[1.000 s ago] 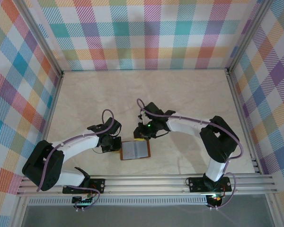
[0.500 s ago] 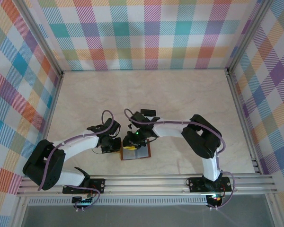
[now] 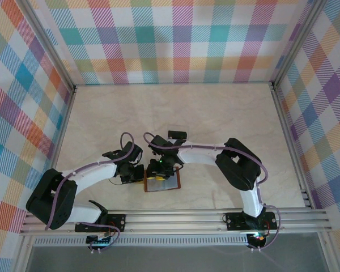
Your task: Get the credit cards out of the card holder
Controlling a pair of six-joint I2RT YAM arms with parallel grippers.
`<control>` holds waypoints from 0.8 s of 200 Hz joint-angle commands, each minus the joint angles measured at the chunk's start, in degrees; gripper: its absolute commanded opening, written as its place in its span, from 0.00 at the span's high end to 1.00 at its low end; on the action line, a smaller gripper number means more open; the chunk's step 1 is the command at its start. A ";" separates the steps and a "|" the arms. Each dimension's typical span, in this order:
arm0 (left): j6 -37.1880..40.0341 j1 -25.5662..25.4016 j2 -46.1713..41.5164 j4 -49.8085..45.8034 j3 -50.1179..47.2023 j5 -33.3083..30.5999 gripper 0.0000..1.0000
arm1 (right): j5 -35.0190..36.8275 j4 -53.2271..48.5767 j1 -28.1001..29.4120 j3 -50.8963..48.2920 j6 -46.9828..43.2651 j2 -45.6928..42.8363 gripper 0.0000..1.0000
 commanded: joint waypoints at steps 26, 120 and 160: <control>0.69 1.02 0.06 -1.28 -1.73 -0.60 0.93 | 8.65 -14.32 1.52 5.09 -4.27 2.04 0.51; 0.83 1.10 -0.22 -1.37 -1.61 -0.49 0.93 | 17.75 -25.74 3.35 11.13 -6.69 2.78 0.31; 0.94 1.10 -0.19 -1.52 -1.63 -0.58 0.93 | 20.48 -27.75 3.36 10.53 -6.68 1.41 0.30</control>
